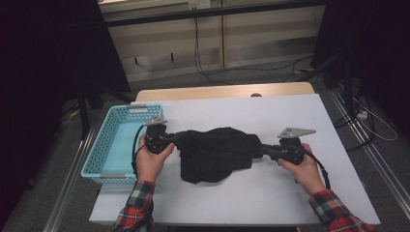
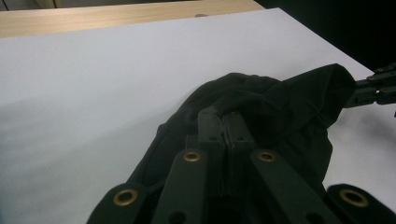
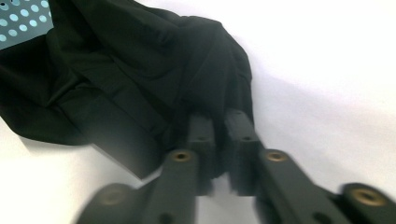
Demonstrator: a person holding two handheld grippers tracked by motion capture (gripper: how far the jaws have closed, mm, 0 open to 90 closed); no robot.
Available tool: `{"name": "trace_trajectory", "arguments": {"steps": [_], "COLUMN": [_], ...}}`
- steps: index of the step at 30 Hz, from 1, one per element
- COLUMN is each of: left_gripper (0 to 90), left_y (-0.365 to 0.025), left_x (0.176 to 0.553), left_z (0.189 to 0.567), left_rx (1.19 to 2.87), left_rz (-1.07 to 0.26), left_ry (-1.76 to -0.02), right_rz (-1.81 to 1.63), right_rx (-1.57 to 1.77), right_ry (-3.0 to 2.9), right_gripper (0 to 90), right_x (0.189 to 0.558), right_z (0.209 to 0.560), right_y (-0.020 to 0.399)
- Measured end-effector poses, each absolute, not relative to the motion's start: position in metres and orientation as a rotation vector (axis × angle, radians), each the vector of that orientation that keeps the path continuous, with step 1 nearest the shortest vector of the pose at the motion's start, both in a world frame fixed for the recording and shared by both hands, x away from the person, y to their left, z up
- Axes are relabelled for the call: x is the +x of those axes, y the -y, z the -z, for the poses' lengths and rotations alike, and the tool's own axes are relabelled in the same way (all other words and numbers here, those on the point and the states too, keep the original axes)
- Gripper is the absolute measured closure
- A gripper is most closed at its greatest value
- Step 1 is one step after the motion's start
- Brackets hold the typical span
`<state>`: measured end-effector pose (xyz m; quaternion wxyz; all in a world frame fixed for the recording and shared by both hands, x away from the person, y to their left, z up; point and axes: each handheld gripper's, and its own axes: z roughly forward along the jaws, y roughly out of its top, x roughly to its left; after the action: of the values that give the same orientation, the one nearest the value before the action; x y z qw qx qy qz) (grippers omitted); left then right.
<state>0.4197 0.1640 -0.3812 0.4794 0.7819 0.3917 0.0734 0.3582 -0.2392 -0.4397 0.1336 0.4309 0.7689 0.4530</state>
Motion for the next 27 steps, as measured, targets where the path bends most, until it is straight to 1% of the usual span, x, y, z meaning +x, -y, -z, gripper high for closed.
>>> {"name": "trace_trajectory", "arguments": {"steps": [2, 4, 5, 6, 7, 12, 17, 23, 27], "left_gripper": [88.2, 88.2, 88.2, 88.2, 88.2, 88.2, 88.2, 88.2, 88.2], "left_y": [-0.163, -0.163, -0.163, -0.164, -0.164, -0.162, -0.162, -0.158, -0.147], "left_x": [0.420, 0.420, 0.420, 0.420, 0.420, 0.420, 0.418, 0.415, 0.413], "left_z": [0.381, 0.382, 0.382, 0.382, 0.382, 0.383, 0.381, 0.378, 0.377], "left_rx": [1.910, 1.915, 1.914, 1.913, 1.915, 1.922, 1.926, 1.914, 1.922], "left_rz": [-0.179, -0.178, -0.177, -0.175, -0.173, -0.169, -0.159, -0.131, -0.104], "left_ry": [-0.956, -0.956, -0.958, -0.959, -0.959, -0.957, -0.948, -0.939, -0.911], "right_rz": [-1.298, -1.300, -1.298, -1.297, -1.306, -1.331, -1.370, -1.395, -1.432], "right_rx": [1.251, 1.253, 1.255, 1.250, 1.253, 1.258, 1.268, 1.301, 1.346], "right_ry": [-2.231, -2.227, -2.226, -2.229, -2.232, -2.251, -2.213, -2.142, -2.083], "right_gripper": [74.7, 71.2, 71.4, 73.4, 78.1, 85.8, 87.4, 88.0, 88.2], "right_x": [0.358, 0.360, 0.360, 0.361, 0.362, 0.362, 0.358, 0.345, 0.337], "right_z": [0.441, 0.442, 0.442, 0.443, 0.442, 0.442, 0.434, 0.421, 0.415], "right_y": [0.236, 0.233, 0.233, 0.232, 0.231, 0.230, 0.240, 0.270, 0.289]}}
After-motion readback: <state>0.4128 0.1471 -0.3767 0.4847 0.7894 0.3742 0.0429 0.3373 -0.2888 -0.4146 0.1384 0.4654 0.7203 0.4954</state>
